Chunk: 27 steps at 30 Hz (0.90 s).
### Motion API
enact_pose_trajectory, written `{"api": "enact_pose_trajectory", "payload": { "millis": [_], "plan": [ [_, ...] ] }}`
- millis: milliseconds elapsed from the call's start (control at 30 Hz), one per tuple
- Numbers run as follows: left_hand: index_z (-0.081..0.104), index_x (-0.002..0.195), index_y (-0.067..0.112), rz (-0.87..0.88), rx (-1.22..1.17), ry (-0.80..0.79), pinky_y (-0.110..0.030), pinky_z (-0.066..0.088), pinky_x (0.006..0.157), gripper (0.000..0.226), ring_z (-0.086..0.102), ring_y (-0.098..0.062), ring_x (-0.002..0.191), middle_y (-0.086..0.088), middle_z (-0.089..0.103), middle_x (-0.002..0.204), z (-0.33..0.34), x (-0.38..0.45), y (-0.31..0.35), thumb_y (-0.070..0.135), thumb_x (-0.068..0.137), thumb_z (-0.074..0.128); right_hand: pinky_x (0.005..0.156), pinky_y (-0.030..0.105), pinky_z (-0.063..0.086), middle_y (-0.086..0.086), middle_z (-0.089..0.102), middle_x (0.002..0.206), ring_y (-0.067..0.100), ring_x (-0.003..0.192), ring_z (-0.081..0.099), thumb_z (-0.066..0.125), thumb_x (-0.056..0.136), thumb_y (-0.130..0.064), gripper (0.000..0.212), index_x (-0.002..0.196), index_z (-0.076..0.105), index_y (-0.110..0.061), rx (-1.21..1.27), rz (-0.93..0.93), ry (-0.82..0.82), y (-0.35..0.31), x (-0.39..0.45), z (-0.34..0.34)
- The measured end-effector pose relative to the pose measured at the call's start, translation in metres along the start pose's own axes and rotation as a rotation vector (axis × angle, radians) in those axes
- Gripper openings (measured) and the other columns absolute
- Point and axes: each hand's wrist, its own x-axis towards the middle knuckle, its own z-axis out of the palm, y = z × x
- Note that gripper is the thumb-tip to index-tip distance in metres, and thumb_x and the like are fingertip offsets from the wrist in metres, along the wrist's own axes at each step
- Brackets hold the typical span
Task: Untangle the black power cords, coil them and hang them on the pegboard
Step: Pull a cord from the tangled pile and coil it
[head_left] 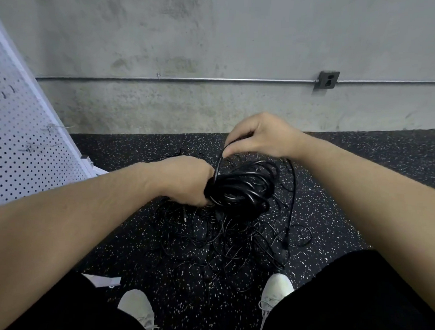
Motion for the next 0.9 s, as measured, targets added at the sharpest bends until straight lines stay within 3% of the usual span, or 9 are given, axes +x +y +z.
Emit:
{"api": "enact_pose_trajectory", "payload": {
  "millis": [67, 133, 267, 400, 500, 533, 633, 767, 900],
  "plan": [
    [0.055, 0.078, 0.023, 0.086, -0.032, 0.103, -0.030, 0.049, 0.066, 0.017, 0.059, -0.017, 0.068, 0.006, 0.060, 0.070, -0.006, -0.003, 0.000, 0.031, 0.091, 0.063, 0.079, 0.019, 0.054, -0.005, 0.077, 0.084, 0.002, 0.079, 0.070, 0.081, 0.079, -0.032, 0.018, 0.086, 0.080, -0.016, 0.153, 0.032, 0.016, 0.008, -0.001, 0.002],
    [0.059, 0.078, 0.021, 0.117, -0.185, 0.190, -0.027, 0.050, 0.070, 0.018, 0.057, -0.013, 0.064, 0.010, 0.059, 0.068, -0.009, -0.007, 0.000, 0.028, 0.093, 0.066, 0.072, 0.012, 0.052, 0.006, 0.073, 0.079, -0.005, 0.074, 0.068, 0.073, 0.087, -0.028, 0.027, 0.089, 0.075, -0.002, 0.237, -0.007, -0.005, 0.016, -0.007, 0.002],
    [0.073, 0.107, 0.026, -0.036, -0.618, 0.320, -0.011, 0.051, 0.079, 0.024, 0.063, 0.007, 0.080, 0.019, 0.070, 0.088, -0.006, -0.008, -0.004, 0.036, 0.086, 0.080, 0.071, 0.013, 0.049, 0.018, 0.064, 0.080, 0.007, 0.075, 0.066, 0.055, 0.099, 0.001, 0.014, 0.094, 0.068, 0.004, 0.189, 0.117, -0.006, 0.024, -0.009, 0.011],
    [0.052, 0.135, 0.030, -0.235, -0.758, 0.335, -0.019, 0.044, 0.089, 0.071, 0.062, -0.004, 0.104, 0.019, 0.062, 0.110, -0.005, -0.006, -0.011, 0.051, 0.076, 0.085, 0.062, 0.039, 0.046, 0.014, 0.050, 0.066, 0.013, 0.059, 0.044, 0.052, 0.102, -0.040, 0.045, 0.078, 0.059, -0.002, 0.004, 0.224, -0.109, 0.034, 0.002, 0.030],
    [0.033, 0.134, 0.034, -0.310, -0.888, 0.361, -0.025, 0.045, 0.076, 0.072, 0.062, -0.002, 0.089, 0.012, 0.066, 0.106, -0.002, -0.002, -0.012, 0.067, 0.081, 0.070, 0.054, 0.014, 0.038, 0.000, 0.046, 0.063, 0.003, 0.046, 0.038, 0.037, 0.106, -0.051, 0.045, 0.081, 0.070, -0.035, -0.003, 0.264, -0.220, 0.031, -0.007, 0.031],
    [0.034, 0.132, 0.035, -0.325, -0.910, 0.394, -0.025, 0.045, 0.073, 0.063, 0.063, -0.001, 0.084, 0.012, 0.068, 0.101, -0.001, -0.001, -0.011, 0.069, 0.086, 0.062, 0.050, 0.010, 0.036, 0.000, 0.046, 0.064, 0.001, 0.043, 0.037, 0.036, 0.106, -0.051, 0.040, 0.092, 0.071, -0.041, 0.025, 0.264, -0.225, 0.028, -0.008, 0.033],
    [0.046, 0.129, 0.029, -0.336, -0.976, 0.461, -0.030, 0.045, 0.081, 0.051, 0.066, -0.008, 0.096, 0.011, 0.067, 0.107, 0.001, 0.002, -0.007, 0.068, 0.098, 0.038, 0.055, 0.017, 0.038, -0.007, 0.047, 0.059, -0.001, 0.043, 0.041, 0.042, 0.107, -0.045, 0.035, 0.111, 0.072, -0.027, -0.010, 0.239, -0.214, 0.027, -0.008, 0.038],
    [0.050, 0.144, 0.020, -0.436, -0.953, 0.500, -0.046, 0.041, 0.113, 0.084, 0.060, -0.030, 0.128, -0.007, 0.063, 0.138, 0.005, 0.005, -0.015, 0.077, 0.097, 0.010, 0.052, 0.014, 0.035, -0.009, 0.047, 0.064, -0.002, 0.047, 0.040, 0.043, 0.107, -0.042, 0.033, 0.106, 0.068, -0.019, -0.121, 0.255, -0.225, 0.026, -0.016, 0.034],
    [0.069, 0.113, 0.015, -0.564, -0.909, 0.540, -0.052, 0.049, 0.104, 0.082, 0.070, -0.032, 0.102, -0.015, 0.074, 0.104, 0.011, 0.004, -0.035, 0.068, 0.102, 0.007, 0.058, 0.023, 0.037, -0.009, 0.049, 0.066, 0.001, 0.051, 0.042, 0.042, 0.106, -0.045, 0.034, 0.099, 0.064, -0.020, -0.198, 0.260, -0.234, 0.030, -0.030, 0.022]
  ]
}}
